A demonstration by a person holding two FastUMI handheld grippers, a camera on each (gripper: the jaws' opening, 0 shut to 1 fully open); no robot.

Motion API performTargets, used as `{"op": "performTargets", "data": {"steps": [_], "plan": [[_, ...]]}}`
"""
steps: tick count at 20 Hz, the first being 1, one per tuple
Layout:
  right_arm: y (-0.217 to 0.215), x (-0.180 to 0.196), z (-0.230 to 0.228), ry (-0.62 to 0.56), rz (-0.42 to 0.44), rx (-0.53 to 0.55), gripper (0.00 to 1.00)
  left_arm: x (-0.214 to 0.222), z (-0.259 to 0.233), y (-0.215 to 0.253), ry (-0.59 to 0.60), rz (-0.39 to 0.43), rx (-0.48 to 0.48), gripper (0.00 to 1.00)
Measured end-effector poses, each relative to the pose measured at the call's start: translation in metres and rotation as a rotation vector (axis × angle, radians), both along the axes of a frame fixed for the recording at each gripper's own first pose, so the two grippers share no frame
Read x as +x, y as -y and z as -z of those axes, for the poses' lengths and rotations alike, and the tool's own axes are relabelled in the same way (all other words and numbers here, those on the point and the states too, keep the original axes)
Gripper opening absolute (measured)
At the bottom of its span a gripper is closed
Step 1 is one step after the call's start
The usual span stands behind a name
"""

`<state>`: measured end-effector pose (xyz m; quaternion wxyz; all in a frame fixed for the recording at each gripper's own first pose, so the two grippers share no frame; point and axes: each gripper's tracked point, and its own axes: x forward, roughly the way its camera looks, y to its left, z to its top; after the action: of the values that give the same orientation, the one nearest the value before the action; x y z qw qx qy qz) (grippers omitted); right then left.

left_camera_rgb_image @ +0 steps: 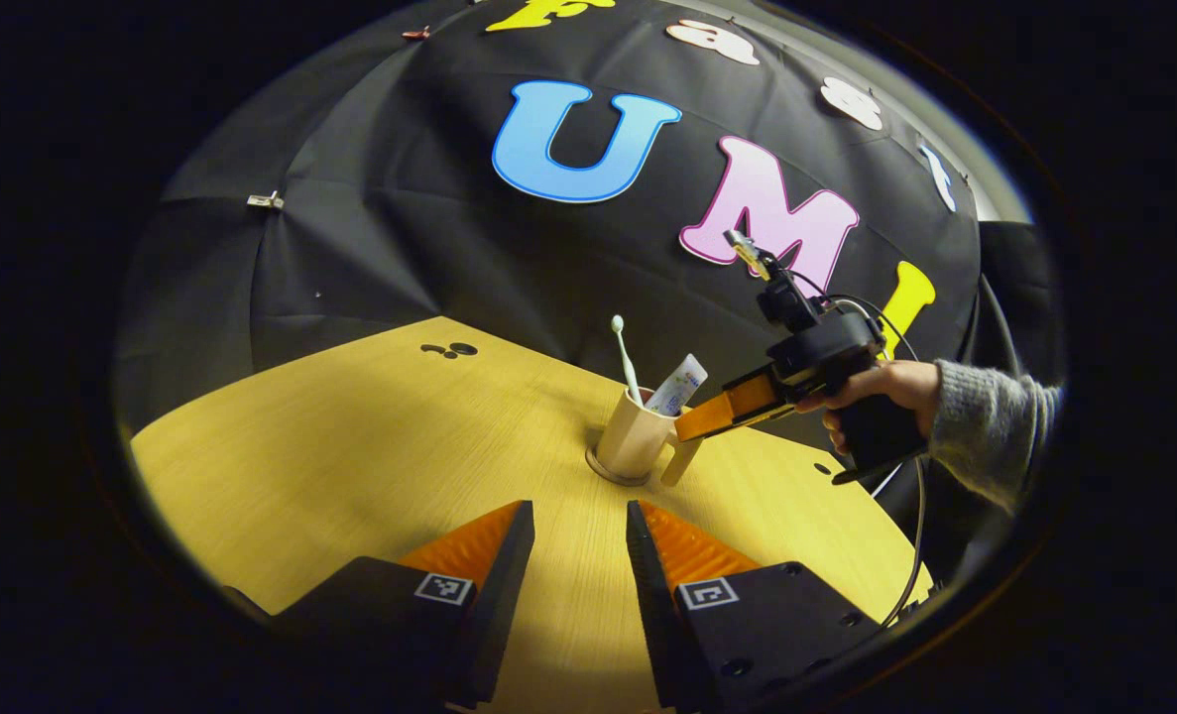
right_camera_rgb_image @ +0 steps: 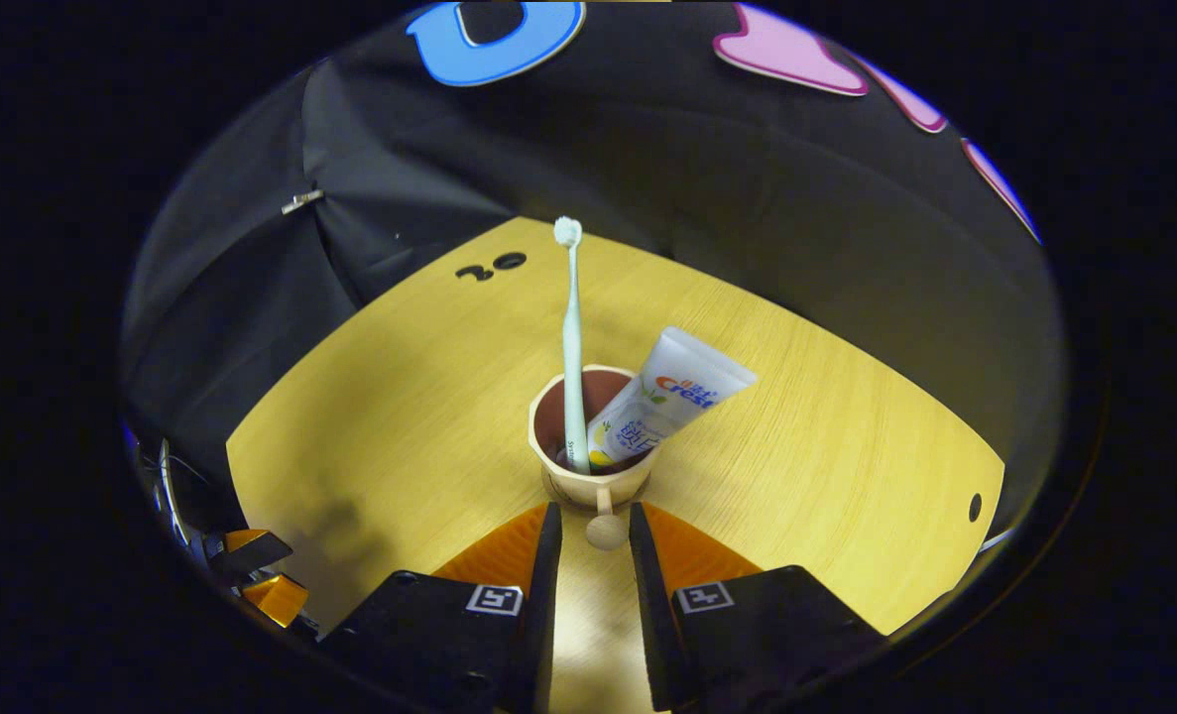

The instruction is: Put the toothbrush and toothpaste on the desktop into the cup, then pick up the cup and place it on the coaster on the desktop.

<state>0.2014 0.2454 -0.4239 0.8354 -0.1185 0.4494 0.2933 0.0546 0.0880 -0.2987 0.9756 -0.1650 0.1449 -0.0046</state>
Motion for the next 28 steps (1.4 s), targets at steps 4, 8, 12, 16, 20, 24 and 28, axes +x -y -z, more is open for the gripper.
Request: {"op": "performTargets", "data": {"steps": [4,8,12,16,20,24,28], "plan": [[0.003,-0.019,-0.036,0.061,0.048,0.111,0.50,-0.001,-0.034,0.004,0.005,0.031,0.047,0.61],[0.007,-0.054,-0.079,0.119,0.087,0.206,0.49,-0.005,-0.076,0.004,0.009,0.054,0.091,0.61],[0.016,-0.082,-0.131,0.182,0.155,0.302,0.54,-0.013,-0.112,0.016,0.035,0.106,0.161,0.61],[0.034,-0.098,-0.172,0.280,0.216,0.347,0.54,-0.022,-0.145,0.033,0.083,0.138,0.215,0.61],[0.060,-0.117,-0.200,0.340,0.237,0.333,0.57,-0.026,-0.171,0.051,0.116,0.162,0.189,0.62],[0.083,-0.139,-0.229,0.405,0.278,0.346,0.58,-0.026,-0.190,0.064,0.139,0.183,0.159,0.66],[0.094,-0.153,-0.247,0.444,0.302,0.363,0.58,-0.026,-0.200,0.064,0.143,0.170,0.190,0.66]]}}
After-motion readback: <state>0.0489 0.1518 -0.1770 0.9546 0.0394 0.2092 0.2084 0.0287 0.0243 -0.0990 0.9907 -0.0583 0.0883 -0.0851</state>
